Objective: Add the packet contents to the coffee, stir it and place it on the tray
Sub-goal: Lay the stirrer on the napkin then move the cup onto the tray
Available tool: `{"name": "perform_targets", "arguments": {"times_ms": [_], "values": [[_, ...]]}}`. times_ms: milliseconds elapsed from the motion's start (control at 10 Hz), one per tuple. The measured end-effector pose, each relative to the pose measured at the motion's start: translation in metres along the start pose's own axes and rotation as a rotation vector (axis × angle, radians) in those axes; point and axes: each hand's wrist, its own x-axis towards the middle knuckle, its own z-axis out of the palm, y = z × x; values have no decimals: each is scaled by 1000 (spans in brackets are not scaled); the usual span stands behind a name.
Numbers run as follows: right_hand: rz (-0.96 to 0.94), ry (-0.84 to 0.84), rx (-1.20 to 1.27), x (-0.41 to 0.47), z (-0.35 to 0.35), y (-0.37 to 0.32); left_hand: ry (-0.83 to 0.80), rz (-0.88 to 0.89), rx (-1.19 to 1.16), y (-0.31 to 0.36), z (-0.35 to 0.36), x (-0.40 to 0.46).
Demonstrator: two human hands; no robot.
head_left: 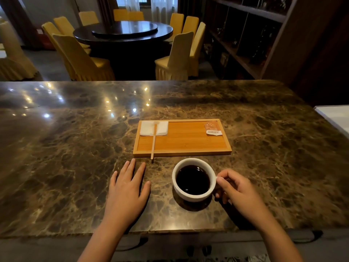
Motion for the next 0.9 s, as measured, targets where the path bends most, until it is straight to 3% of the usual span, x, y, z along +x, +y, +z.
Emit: {"name": "perform_targets", "arguments": {"times_ms": [200,400,900], "values": [[90,-97,279,2,2,9,-5,-1,0,0,0,0],[99,-123,394,4,1,8,6,4,-12,1,0,0],[106,-55,404,57,-28,-35,20,6,-7,0,1,0]]}}
